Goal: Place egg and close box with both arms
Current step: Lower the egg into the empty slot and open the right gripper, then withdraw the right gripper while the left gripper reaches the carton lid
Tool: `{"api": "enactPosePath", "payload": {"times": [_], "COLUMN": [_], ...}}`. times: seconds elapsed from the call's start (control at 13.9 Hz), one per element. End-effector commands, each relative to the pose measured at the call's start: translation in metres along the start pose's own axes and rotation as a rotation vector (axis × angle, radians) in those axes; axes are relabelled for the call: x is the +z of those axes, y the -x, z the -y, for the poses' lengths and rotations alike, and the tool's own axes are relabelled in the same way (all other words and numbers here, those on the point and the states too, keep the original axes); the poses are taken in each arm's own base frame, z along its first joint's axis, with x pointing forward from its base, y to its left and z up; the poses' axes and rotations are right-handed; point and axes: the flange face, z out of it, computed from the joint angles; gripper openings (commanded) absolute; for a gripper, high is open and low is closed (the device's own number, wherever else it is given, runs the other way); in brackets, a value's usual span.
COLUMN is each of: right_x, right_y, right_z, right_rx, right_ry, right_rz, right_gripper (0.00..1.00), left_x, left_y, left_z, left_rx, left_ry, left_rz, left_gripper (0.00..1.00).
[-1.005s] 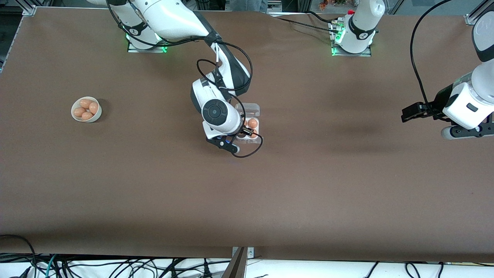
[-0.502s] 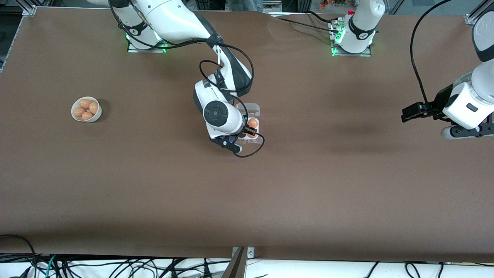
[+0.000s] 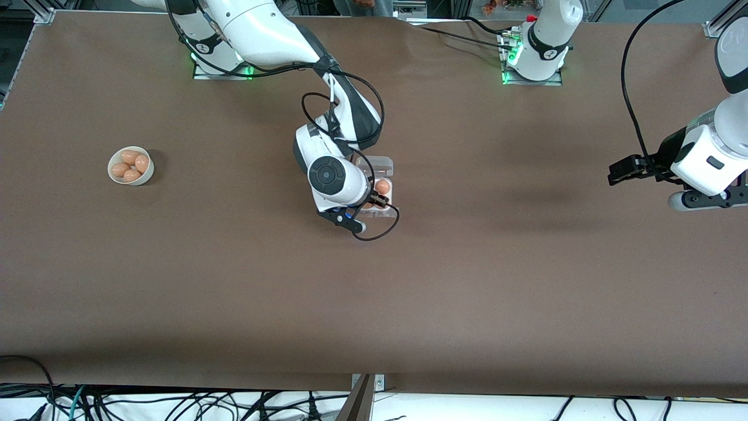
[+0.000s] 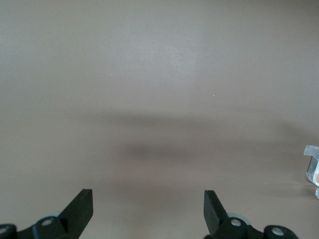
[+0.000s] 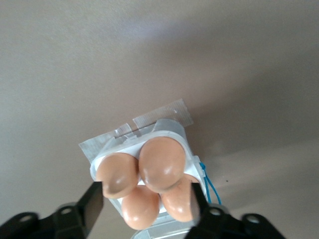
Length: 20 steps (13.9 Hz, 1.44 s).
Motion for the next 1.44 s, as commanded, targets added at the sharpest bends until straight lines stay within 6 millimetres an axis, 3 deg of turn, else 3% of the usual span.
{"api": "enactPosePath", "payload": {"times": [0.0, 0.14, 0.36, 0.43, 0.57, 0.72, 0.86, 0.93, 1.08, 1.15, 1.36], "right_x": [-0.013, -0.027, -0.064, -0.071, -0.089, -0.114, -0.126, -0.145, -0.188, -0.206, -0.263], "right_y": [-0.009, -0.024, -0.057, -0.064, -0.092, -0.119, -0.14, -0.156, -0.171, -0.173, -0.143], "right_z": [0.002, -0.005, -0.025, -0.034, -0.064, -0.096, -0.123, -0.145, -0.192, -0.214, -0.267], "right_rx": [-0.007, -0.001, -0.07, -0.117, -0.145, -0.226, -0.277, -0.271, -0.237, -0.263, -0.39], "right_ry": [-0.022, -0.027, -0.004, 0.027, 0.099, 0.152, 0.197, 0.176, 0.117, 0.145, 0.206], "right_rz": [-0.001, -0.02, -0.108, -0.096, -0.091, -0.079, -0.07, -0.069, -0.072, -0.094, -0.208], "right_gripper": [1.0, 1.0, 1.0, 1.0, 1.0, 1.0, 1.0, 1.0, 1.0, 1.0, 1.0], "left_x": [-0.007, -0.006, -0.008, -0.007, -0.005, -0.004, 0.007, 0.013, 0.031, 0.041, 0.076], "left_y": [0.0, 0.0, 0.001, 0.002, 0.007, 0.014, 0.022, 0.028, 0.044, 0.052, 0.083], "left_z": [0.001, -0.002, -0.006, -0.014, -0.032, -0.061, -0.097, -0.119, -0.174, -0.198, -0.268], "left_rx": [0.001, -0.005, -0.013, -0.007, -0.061, -0.121, -0.094, -0.084, -0.091, -0.081, -0.027], "left_ry": [0.015, 0.046, 0.088, 0.09, 0.156, 0.241, 0.248, 0.241, 0.216, 0.205, 0.161], "left_rz": [-0.004, 0.002, 0.007, 0.01, 0.046, 0.102, 0.152, 0.171, 0.228, 0.254, 0.334], "left_gripper": [0.98, 0.89, 0.74, 0.74, 0.62, 0.38, 0.32, 0.31, 0.17, 0.17, 0.12]}}
